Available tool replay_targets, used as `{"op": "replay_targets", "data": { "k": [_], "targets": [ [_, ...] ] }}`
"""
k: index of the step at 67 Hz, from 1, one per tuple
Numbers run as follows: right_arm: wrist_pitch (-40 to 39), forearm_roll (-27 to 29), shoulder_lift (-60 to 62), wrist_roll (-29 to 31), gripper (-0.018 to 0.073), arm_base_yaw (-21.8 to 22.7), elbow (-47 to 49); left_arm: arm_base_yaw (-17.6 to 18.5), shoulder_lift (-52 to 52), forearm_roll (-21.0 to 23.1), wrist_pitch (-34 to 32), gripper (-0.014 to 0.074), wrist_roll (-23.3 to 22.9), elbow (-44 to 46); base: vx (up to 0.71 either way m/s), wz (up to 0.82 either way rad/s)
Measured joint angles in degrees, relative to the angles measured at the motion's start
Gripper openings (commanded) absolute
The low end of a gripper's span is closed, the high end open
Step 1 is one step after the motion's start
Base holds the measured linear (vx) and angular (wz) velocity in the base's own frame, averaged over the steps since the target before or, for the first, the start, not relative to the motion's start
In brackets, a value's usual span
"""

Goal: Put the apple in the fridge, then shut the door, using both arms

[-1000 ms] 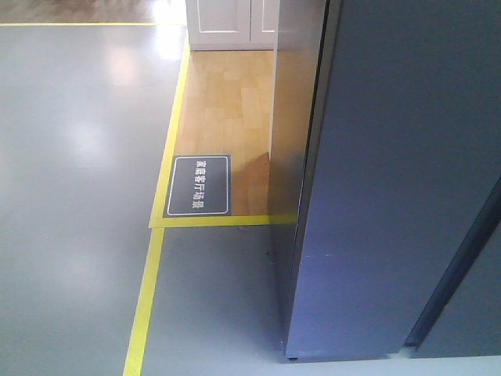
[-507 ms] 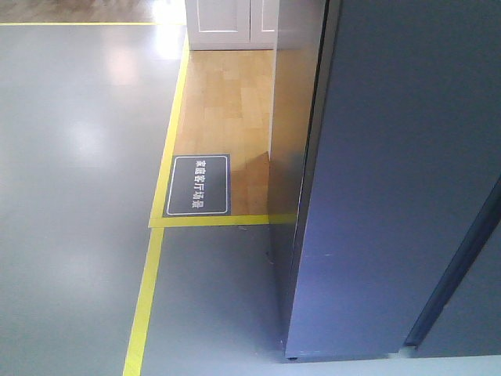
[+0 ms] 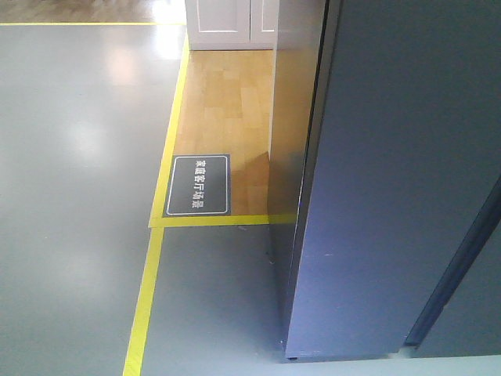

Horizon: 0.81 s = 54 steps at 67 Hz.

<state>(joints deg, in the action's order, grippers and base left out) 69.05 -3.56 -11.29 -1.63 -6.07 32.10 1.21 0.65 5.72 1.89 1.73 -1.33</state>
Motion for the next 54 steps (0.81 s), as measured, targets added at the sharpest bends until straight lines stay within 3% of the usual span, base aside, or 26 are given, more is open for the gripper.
{"op": "replay_targets", "data": {
  "k": [18, 27, 54],
  "targets": [
    [0.00, 0.00, 0.00, 0.00, -0.0003, 0.00, 0.00, -1.38, 0.00, 0.00, -5.13, -0.0006, -0.07, 0.00, 0.00, 0.00],
    [0.00, 0.00, 0.00, 0.00, -0.0003, 0.00, 0.00, -3.33, 0.00, 0.00, -5.19, -0.0006, -1.10, 0.00, 0.00, 0.00],
    [0.00, 0.00, 0.00, 0.00, -0.0003, 0.00, 0.00, -3.53, 0.00, 0.00, -5.14, -0.0006, -4.13, 0.00, 0.00, 0.00]
  ]
}}
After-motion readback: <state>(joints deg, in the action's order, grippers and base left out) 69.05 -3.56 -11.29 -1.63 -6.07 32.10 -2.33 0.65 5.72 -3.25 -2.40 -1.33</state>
